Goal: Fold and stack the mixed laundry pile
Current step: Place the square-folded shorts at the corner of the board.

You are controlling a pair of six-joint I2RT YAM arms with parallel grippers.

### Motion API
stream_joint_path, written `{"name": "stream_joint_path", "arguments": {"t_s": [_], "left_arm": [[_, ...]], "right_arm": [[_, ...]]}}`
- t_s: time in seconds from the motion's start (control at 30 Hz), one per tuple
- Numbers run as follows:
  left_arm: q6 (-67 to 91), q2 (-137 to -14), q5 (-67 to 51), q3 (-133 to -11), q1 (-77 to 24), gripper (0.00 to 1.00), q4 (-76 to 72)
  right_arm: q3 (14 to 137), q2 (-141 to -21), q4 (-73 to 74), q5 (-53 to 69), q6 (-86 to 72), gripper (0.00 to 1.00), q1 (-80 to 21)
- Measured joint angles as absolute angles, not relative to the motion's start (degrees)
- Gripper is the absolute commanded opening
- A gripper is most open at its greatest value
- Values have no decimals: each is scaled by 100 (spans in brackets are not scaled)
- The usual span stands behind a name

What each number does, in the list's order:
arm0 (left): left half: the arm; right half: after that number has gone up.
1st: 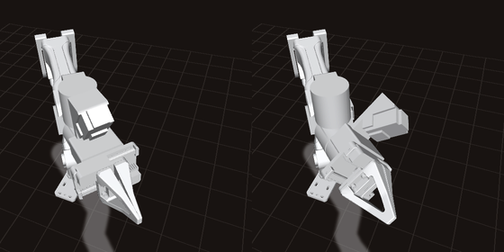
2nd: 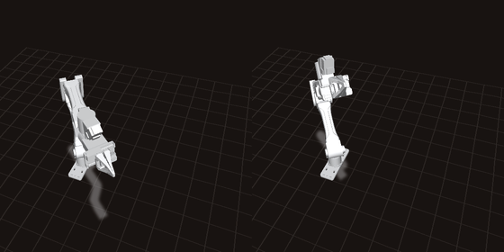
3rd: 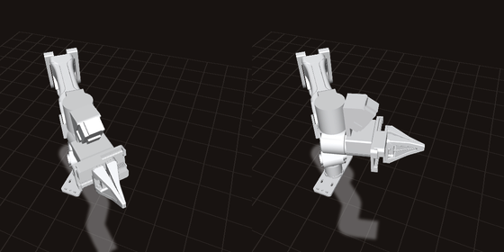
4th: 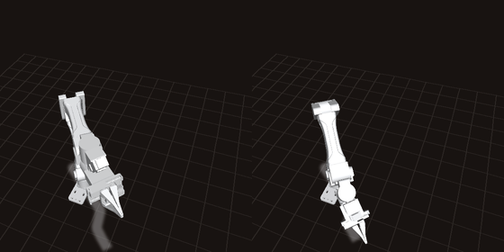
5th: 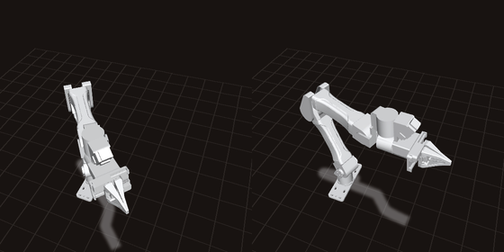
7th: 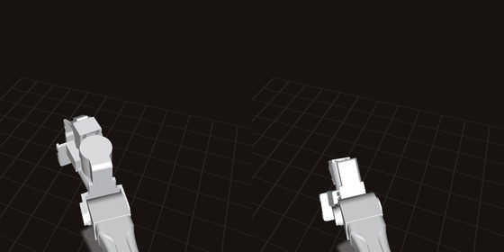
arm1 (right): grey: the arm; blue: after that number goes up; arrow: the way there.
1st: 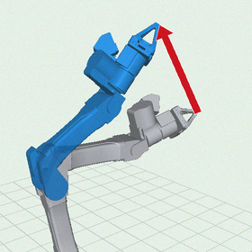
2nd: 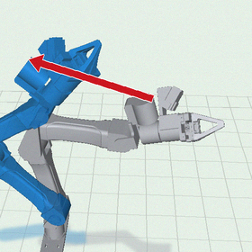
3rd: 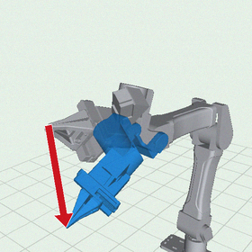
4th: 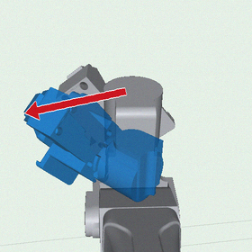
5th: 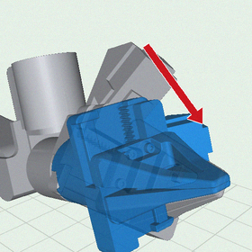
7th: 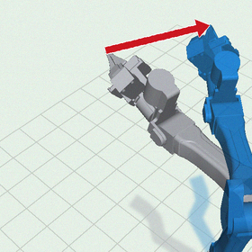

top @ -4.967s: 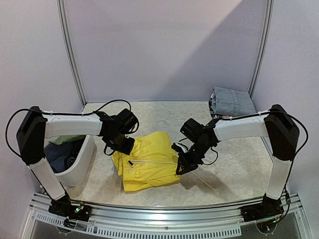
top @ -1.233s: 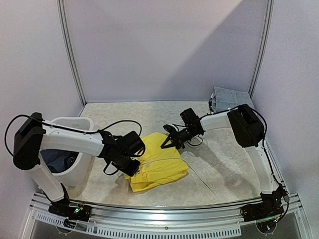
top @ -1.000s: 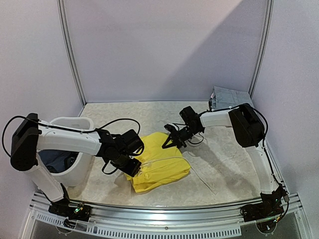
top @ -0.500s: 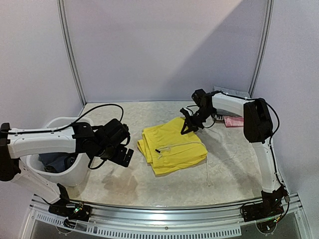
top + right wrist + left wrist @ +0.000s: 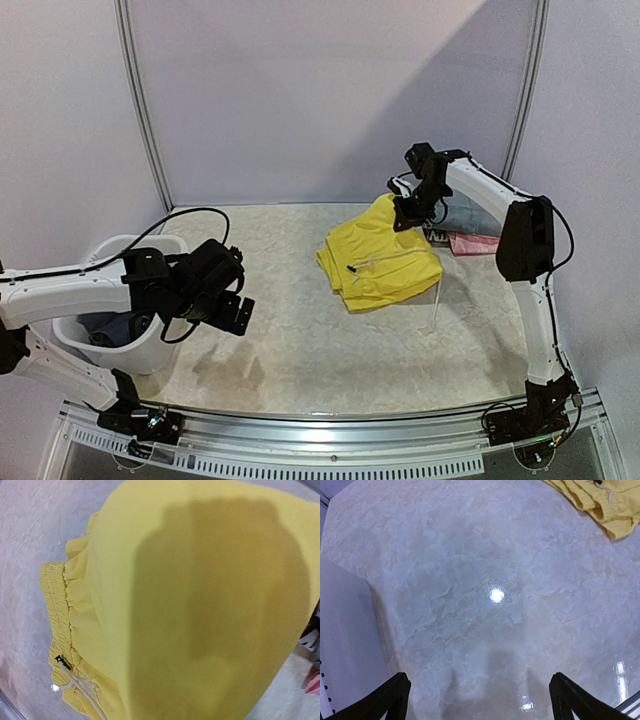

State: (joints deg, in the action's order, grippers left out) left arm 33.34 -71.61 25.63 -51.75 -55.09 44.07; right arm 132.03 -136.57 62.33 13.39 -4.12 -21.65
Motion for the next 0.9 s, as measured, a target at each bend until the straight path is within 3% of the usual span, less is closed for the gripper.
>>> {"name": "stream_joint_path", "arguments": {"t_s": [0.43, 0.9], "left_arm": [[3433, -6899, 2119, -5063, -5511, 100, 4628], [3245, -7293, 1793, -5188, -5511, 100, 4692]], "right_arm": [[13725, -13657, 6121, -128, 333, 0, -1750], [14602, -13657, 5841, -440, 202, 0, -1376]]}}
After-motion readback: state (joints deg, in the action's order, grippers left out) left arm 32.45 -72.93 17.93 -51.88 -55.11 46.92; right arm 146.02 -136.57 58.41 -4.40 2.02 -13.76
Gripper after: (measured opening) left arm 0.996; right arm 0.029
